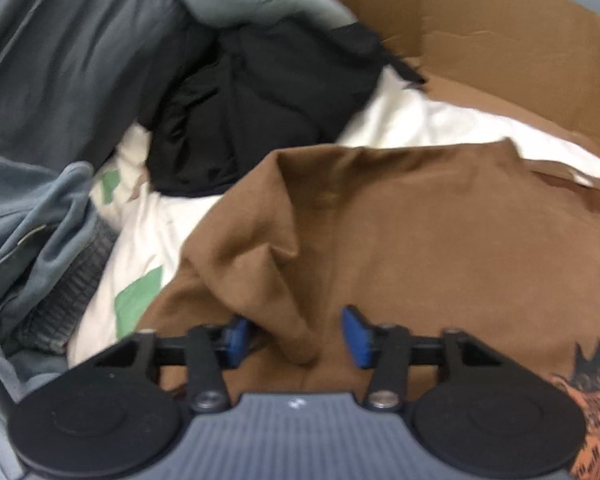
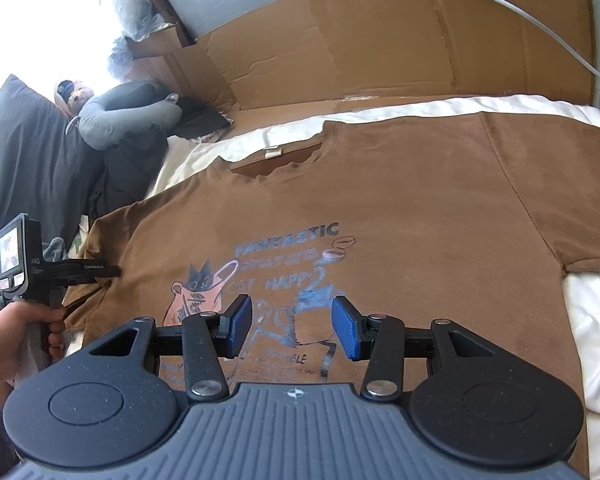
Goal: Fold clothes
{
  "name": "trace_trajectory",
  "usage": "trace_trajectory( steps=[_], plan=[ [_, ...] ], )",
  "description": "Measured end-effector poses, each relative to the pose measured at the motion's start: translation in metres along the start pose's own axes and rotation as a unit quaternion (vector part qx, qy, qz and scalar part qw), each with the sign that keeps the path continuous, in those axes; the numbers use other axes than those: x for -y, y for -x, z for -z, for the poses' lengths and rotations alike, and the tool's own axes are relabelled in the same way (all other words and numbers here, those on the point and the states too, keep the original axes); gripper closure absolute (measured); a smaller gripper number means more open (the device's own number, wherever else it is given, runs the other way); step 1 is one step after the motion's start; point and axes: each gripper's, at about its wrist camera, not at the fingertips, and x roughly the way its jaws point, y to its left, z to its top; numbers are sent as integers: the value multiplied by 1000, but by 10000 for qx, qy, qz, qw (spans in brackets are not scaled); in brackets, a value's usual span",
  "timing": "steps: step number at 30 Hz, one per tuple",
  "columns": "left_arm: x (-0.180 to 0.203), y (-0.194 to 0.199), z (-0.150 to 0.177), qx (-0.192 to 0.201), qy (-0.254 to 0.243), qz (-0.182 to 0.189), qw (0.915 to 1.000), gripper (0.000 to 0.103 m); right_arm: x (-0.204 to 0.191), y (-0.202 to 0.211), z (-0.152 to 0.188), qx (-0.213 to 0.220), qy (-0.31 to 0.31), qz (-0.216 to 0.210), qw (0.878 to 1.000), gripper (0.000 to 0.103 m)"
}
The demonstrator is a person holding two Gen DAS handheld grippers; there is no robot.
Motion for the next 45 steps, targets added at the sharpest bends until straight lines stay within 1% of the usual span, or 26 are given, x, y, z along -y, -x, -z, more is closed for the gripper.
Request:
trace_trajectory(
  steps=[1, 2, 4, 6, 10, 14, 18, 20, 21, 23, 24, 27, 30, 32, 33, 35, 36, 38, 41, 43, 45],
  plan=[
    [-3, 1, -3, -42, 14, -45, 10000, 90, 1, 1, 0, 13, -19, -1, 10000, 52],
    [-8, 3, -8, -43, -4, -36, 10000, 91, 2, 1, 0, 25, -32, -7, 10000, 52],
    [-18, 10, -17, -38, -66, -34, 10000, 91, 3, 1, -1, 52, -27, -72, 10000, 52],
    [-27, 17, -31, 1, -290, -118, 9995, 90, 2, 1, -2, 89, -31, -89, 9999, 52],
    [-44, 21, -57, -33, -629, -156, 9979, 89, -2, -4, -2, 80, -33, -83, 9999, 52],
    [-62, 16, -76, 35, -823, -262, 9963, 89, -10, -10, -2, 5, 72, -47, 10000, 52],
    [-79, 1, -81, -94, -967, -457, 9942, 88, -20, -18, -1, -118, 253, 16, 9996, 52],
    [-88, -7, -81, -146, -958, -509, 9940, 78, -25, -24, 0, -176, 317, 53, 9993, 52],
    [-93, -11, -79, -207, -912, -545, 9941, 70, -27, -26, 0, -198, 338, 53, 9992, 52],
    [-104, -16, -79, -251, -725, -553, 9955, 69, -33, -31, 1, -229, 354, -34, 9991, 52],
    [-109, -16, -78, -227, -601, -476, 9968, 69, -37, -33, 1, -252, 405, -50, 9989, 52],
    [-118, -14, -73, -94, -442, -245, 9987, 62, -47, -38, 5, -348, 572, -103, 9977, 52],
    [-125, -8, -73, 32, -298, -68, 9995, 62, -53, -42, 9, -428, 639, -128, 9970, 52],
    [-131, -3, -74, 119, -105, 41, 9999, 59, -56, -43, 11, -453, 657, -128, 9967, 52],
    [-134, 1, -74, 164, 30, 116, 9998, 57, -57, -43, 11, -461, 669, -132, 9966, 52],
    [-140, 5, -77, 178, 270, 324, 9990, 49, -58, -44, 12, -472, 687, -132, 9964, 52],
    [-143, 6, -77, 127, 388, 404, 9984, 46, -58, -44, 12, -472, 685, -132, 9964, 52],
    [-146, 4, -75, -83, 654, 497, 9966, 46, -58, -44, 12, -467, 681, -129, 9965, 52],
    [-146, 1, -66, -276, 1049, 675, 9918, 46, -55, -43, 11, -420, 677, -91, 9968, 52],
    [-142, -4, -62, -360, 1180, 754, 9895, 46, -53, -40, 10, -356, 661, -21, 9972, 52],
    [-139, -11, -58, -404, 1267, 734, 9884, 46, -50, -39, 8, -329, 627, 6, 9975, 52]
  ],
)
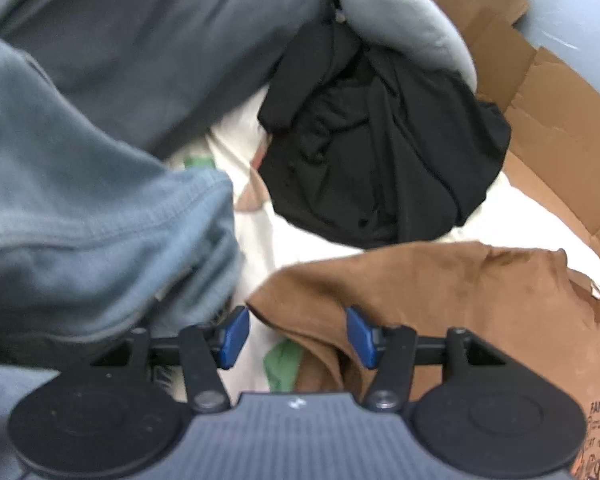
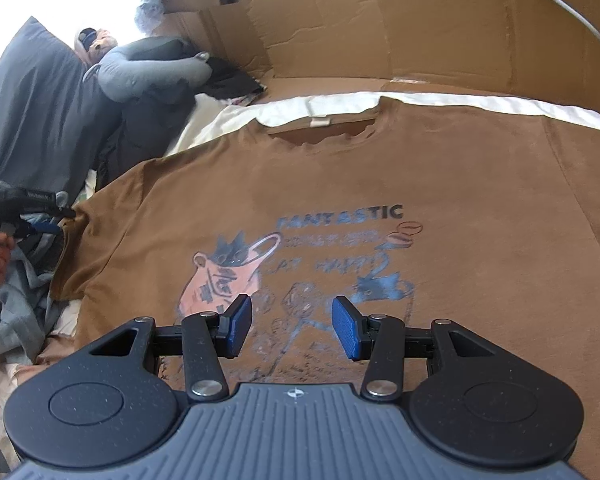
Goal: Fold clothes
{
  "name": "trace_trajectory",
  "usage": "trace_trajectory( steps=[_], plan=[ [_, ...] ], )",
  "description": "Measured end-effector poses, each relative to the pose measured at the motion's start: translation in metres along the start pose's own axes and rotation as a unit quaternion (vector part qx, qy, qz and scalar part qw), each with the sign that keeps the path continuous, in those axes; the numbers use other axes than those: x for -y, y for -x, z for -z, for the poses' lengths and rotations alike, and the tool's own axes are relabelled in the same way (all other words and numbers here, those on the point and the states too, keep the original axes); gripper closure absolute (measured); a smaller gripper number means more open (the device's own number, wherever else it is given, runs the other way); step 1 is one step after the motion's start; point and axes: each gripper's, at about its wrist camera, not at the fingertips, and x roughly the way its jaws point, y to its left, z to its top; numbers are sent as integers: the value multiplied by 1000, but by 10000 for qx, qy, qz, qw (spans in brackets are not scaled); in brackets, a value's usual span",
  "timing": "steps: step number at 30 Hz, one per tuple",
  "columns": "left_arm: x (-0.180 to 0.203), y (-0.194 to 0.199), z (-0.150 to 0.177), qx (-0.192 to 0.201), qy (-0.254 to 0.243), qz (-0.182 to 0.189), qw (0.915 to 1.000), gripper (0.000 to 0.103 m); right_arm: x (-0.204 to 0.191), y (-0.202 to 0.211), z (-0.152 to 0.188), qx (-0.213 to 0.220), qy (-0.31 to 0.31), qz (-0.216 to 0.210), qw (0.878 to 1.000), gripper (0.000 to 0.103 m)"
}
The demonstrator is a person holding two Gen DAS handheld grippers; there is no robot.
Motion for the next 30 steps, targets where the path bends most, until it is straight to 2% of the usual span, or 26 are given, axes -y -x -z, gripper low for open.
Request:
trace_trajectory(
  steps=[4, 5, 7, 8, 12, 15, 20, 26, 30],
  plan=[
    [5, -16, 3, 103, -107, -79, 9999, 47, 4, 0, -1, 24, -36, 44, 10000, 52],
    [7, -19, 2, 95, -137, -96, 9998, 52, 5, 0, -2, 36, -42, 58, 10000, 52],
    [5, -20, 0, 112, -32, -92, 9999, 86, 5, 1, -3, 108, -51, 85, 9999, 52],
    [5, -18, -2, 121, 5, -57, 9999, 88, 5, 1, -3, 139, -48, 87, 9999, 52],
    [9, -4, -10, 326, -404, -283, 9983, 88, 2, -1, -6, 177, -34, 55, 9998, 52],
    [2, 1, -14, 382, -454, -389, 9975, 89, -6, -6, -12, 132, 152, -34, 9998, 52],
    [-8, -8, -13, 427, -554, -321, 9970, 97, -33, -21, -38, 40, 885, -239, 9958, 52],
    [-13, -18, -14, 524, -795, -265, 9951, 98, -75, -74, -71, -61, 1343, -598, 9891, 52],
    [-15, -19, -13, 599, -1066, -167, 9923, 97, -111, -120, -93, -7, 1475, -685, 9867, 52]
  ],
)
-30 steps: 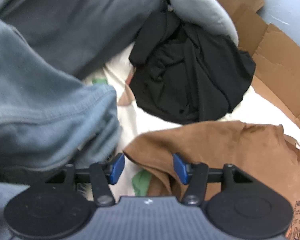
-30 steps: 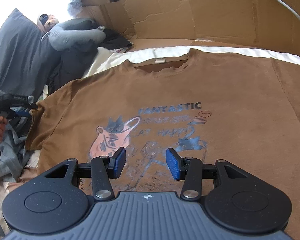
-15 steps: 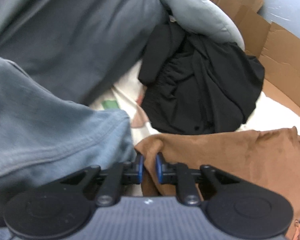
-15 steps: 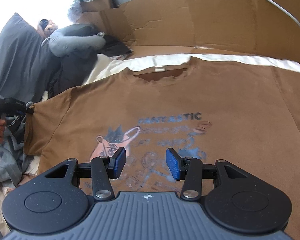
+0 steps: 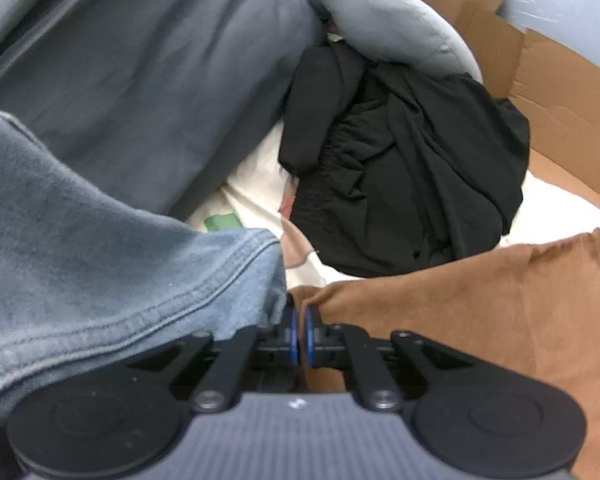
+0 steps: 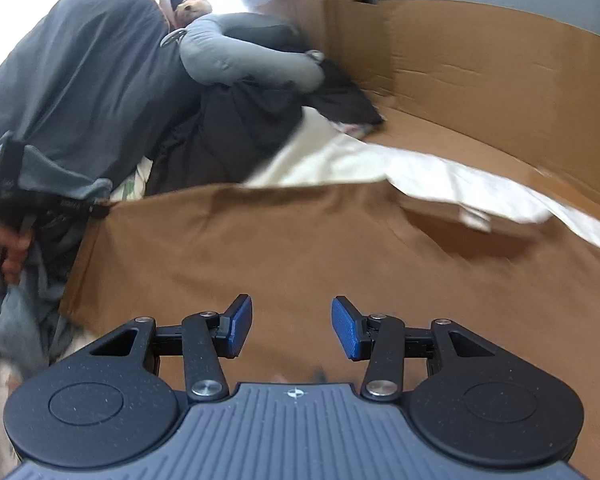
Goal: Fold clothes
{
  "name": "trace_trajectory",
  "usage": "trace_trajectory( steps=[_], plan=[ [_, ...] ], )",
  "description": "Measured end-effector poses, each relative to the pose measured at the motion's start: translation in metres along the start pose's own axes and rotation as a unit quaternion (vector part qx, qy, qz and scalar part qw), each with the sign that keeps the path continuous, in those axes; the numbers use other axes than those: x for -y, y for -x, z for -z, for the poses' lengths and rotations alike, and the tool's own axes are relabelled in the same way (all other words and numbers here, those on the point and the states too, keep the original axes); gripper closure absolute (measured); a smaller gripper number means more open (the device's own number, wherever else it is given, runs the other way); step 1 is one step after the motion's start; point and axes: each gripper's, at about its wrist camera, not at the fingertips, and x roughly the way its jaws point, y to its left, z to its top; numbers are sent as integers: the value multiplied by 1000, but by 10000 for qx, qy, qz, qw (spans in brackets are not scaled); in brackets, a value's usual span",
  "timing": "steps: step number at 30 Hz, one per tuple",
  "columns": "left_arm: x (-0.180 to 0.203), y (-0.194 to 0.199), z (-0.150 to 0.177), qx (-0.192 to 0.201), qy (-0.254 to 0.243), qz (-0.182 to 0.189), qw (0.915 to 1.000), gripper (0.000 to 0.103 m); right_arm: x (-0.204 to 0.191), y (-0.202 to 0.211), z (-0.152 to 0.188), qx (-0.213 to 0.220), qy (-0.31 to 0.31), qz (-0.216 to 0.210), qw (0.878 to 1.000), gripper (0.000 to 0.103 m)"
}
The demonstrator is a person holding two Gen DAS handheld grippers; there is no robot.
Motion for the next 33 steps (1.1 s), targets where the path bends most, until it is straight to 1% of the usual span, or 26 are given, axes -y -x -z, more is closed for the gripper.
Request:
trace_trajectory(
  steps=[3, 5, 6, 7, 9, 11, 13, 15, 16, 17, 19, 21, 23, 25, 27, 30, 32, 33],
  plan=[
    [-1, -1, 4, 163, -205, 112, 9996, 97, -16, -36, -20, 19, -19, -66, 10000, 52],
    [-5, -1, 8, 298, -250, 244, 9989, 97, -28, -60, -32, 46, -49, -162, 9998, 53],
    [-7, -1, 10, 362, -259, 312, 9985, 97, -34, -71, -37, 64, -45, -184, 9998, 57],
    [-9, -1, 11, 423, -277, 369, 9980, 97, -38, -82, -42, 56, -65, -201, 9998, 64],
    [-9, -2, 13, 513, -371, 416, 9971, 97, -47, -103, -49, -41, -206, -181, 9996, 71],
    [-9, -3, 11, 515, -448, 446, 9967, 97, -55, -122, -54, -138, -319, -179, 9992, 74],
    [-10, -3, 9, 488, -476, 488, 9965, 94, -62, -140, -58, -241, -386, -170, 9988, 76],
    [-10, -4, 10, 473, -529, 481, 9963, 93, -64, -153, -61, -311, -477, -96, 9983, 76],
    [-10, -3, 11, 475, -495, 459, 9966, 93, -65, -159, -63, -336, -524, -45, 9980, 78],
    [-9, -2, 11, 474, -488, 436, 9967, 92, -65, -164, -65, -347, -552, 8, 9979, 79],
    [-3, 1, 12, 452, -634, 387, 9962, 85, -65, -173, -69, -406, -542, 81, 9977, 78],
    [-1, 6, 8, 391, -766, 387, 9955, 82, -65, -181, -73, -461, -538, 146, 9974, 79],
    [-7, 11, 3, 367, -470, 502, 9970, 82, -65, -187, -77, -504, -545, 198, 9970, 79],
    [-11, 15, -2, 379, -189, 640, 9971, 79, -63, -193, -80, -539, -614, 231, 9964, 80],
    [-6, 18, -4, 426, -256, 724, 9961, 79, -63, -197, -81, -594, -657, 254, 9957, 80],
    [5, 26, -7, 405, -580, 1018, 9923, 79, -66, -195, -83, -673, -460, 274, 9963, 80],
    [11, 37, -12, 433, -880, 1475, 9842, 79, -68, -184, -86, -635, -380, 274, 9969, 78],
    [13, 42, -11, 483, -946, 1602, 9813, 76, -69, -176, -87, -587, -353, 278, 9973, 77]
  ],
)
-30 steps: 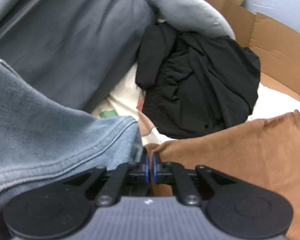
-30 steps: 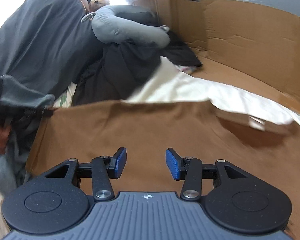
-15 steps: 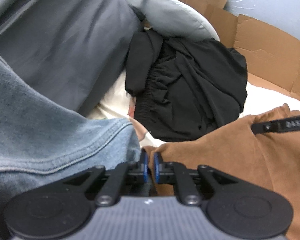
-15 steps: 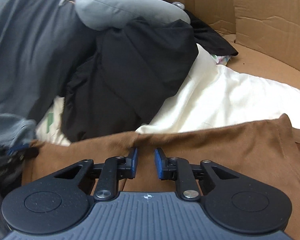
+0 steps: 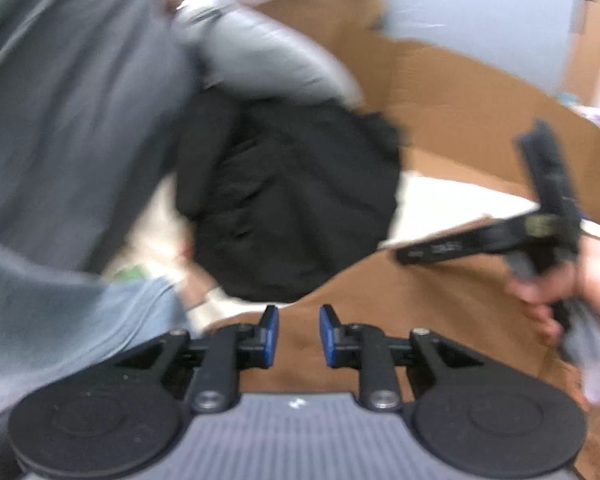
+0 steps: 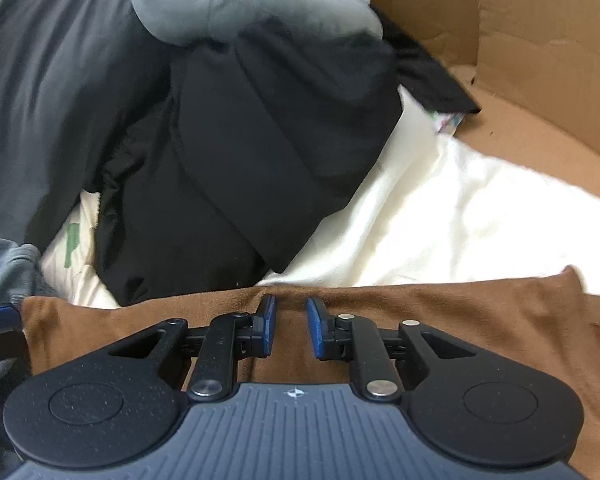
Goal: Fold clothes
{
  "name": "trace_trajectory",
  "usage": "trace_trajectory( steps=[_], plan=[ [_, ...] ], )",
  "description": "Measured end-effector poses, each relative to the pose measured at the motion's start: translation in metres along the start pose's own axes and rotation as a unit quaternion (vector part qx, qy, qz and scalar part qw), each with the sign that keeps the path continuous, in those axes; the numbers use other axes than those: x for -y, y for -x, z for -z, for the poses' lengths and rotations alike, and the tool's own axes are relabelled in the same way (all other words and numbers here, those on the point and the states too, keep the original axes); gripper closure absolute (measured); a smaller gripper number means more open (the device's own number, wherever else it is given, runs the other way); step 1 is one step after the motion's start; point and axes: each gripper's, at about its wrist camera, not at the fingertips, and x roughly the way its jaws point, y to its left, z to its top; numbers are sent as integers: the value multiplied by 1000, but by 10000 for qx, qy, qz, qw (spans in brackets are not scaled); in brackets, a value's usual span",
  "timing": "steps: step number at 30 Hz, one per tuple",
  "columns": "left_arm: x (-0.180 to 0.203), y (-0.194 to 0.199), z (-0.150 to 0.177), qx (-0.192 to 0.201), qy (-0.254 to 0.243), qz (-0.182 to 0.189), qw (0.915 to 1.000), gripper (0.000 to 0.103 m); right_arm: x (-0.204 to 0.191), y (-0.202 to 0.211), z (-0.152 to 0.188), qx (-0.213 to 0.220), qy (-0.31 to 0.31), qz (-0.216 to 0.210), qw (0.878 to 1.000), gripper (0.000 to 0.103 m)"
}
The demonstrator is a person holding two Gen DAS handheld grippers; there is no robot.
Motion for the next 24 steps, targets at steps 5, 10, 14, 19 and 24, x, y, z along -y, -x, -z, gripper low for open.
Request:
trace_trajectory(
  steps=[5, 10, 14, 19, 24],
  plan=[
    [15, -4, 15, -489, -184, 362, 9980, 73, -9, 41, 15, 53, 77, -324, 9994, 77],
    [37, -14, 50, -1027, -688, 369, 9916, 75, -23, 88, 50, -82, 1119, -757, 9908, 63],
    [49, -22, 79, -1456, -1394, -49, 9795, 77, -11, 123, 87, -147, 1233, -734, 9895, 61],
    [55, -15, 90, -1560, -1734, -498, 9711, 77, 37, 164, 117, -487, 486, -717, 9951, 61],
    [60, -7, 97, -1439, -1888, -944, 9668, 77, 91, 210, 141, -492, -219, -236, 9983, 61]
  ],
)
